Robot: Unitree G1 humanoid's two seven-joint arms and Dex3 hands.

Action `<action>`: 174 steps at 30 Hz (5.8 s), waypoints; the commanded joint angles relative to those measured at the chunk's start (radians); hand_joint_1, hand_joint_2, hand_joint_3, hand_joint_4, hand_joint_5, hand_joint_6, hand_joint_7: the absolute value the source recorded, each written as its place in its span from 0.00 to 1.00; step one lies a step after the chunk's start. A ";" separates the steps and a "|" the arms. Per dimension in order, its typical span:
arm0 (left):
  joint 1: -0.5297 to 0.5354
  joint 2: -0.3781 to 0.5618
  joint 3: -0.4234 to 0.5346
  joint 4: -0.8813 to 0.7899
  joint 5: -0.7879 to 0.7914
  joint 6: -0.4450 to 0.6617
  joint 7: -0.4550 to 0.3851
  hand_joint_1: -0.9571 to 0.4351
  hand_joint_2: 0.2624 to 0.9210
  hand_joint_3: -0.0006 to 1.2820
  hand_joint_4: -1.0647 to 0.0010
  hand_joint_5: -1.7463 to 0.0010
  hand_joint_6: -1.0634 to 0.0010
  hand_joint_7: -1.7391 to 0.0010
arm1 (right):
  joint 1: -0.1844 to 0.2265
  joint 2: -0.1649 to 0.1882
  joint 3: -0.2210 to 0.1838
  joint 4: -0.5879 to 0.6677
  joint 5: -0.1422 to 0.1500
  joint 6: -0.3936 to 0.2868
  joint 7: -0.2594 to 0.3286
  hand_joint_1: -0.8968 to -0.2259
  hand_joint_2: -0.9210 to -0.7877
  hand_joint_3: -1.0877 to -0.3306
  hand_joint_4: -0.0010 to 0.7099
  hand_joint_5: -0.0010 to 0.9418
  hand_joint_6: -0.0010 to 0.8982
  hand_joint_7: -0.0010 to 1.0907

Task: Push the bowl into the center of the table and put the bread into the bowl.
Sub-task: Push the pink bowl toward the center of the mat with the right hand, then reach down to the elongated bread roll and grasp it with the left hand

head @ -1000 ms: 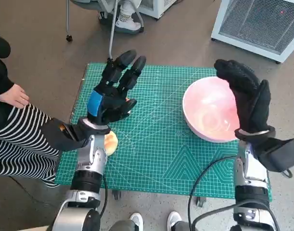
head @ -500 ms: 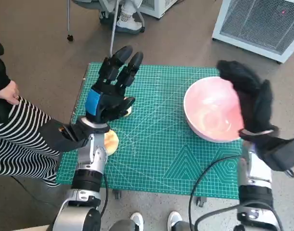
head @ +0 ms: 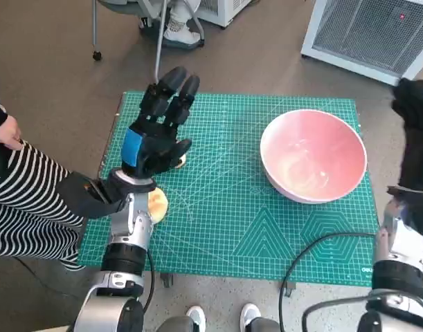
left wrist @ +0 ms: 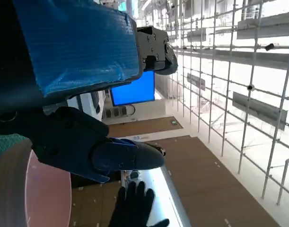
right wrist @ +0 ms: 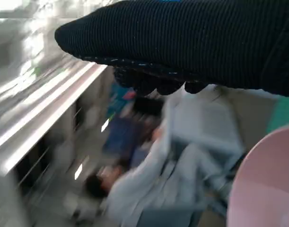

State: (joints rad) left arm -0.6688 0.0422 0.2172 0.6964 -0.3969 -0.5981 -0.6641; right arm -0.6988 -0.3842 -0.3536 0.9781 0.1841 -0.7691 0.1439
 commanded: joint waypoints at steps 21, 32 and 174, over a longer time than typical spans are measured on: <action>-0.026 0.022 0.036 0.040 -0.014 -0.027 -0.023 0.24 1.00 0.23 0.92 1.00 1.00 0.74 | -0.089 0.030 -0.071 0.312 0.055 0.277 0.025 0.41 0.00 0.18 0.05 0.01 0.03 0.31; -0.017 0.030 0.043 0.044 -0.015 -0.042 -0.027 0.24 1.00 0.23 0.91 1.00 1.00 0.74 | -0.106 0.086 -0.101 0.335 0.077 0.363 0.047 0.35 0.00 0.27 0.07 0.01 0.07 0.26; -0.233 0.545 -0.315 0.125 0.841 0.176 0.315 0.41 0.77 0.00 0.94 1.00 0.79 0.96 | 0.128 0.208 0.186 -0.400 0.043 0.005 0.247 0.13 0.00 0.46 0.23 0.01 0.15 0.31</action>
State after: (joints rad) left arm -0.8433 0.5810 -0.0525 0.7839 0.4072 -0.4551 -0.3425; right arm -0.5765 -0.1764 -0.1668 0.5555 0.2308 -0.7694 0.3954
